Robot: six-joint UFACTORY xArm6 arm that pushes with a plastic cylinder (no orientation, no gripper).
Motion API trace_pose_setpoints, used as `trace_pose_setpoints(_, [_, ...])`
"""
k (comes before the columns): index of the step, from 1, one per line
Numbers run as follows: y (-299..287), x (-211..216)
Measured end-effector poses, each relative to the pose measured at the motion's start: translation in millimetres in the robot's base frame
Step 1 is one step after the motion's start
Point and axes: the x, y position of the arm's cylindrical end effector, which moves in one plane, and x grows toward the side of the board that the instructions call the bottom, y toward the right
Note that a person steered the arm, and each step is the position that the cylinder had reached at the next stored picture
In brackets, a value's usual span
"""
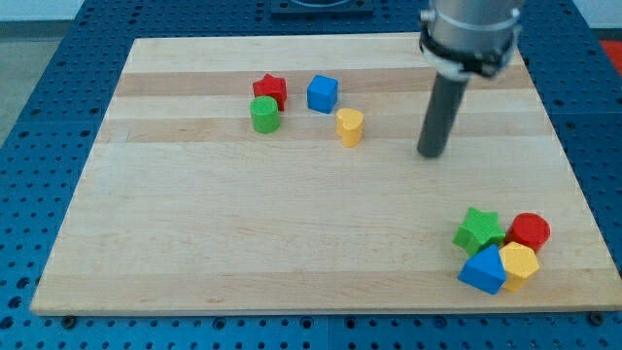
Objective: Push the yellow heart diagonally to the bottom right side of the green circle
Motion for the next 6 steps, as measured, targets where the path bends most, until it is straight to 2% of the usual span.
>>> trace_pose_setpoints(1, [-37.9, -57.1])
trace_pose_setpoints(2, [-88.4, -66.1])
trace_pose_setpoints(6, [-97.1, -7.5])
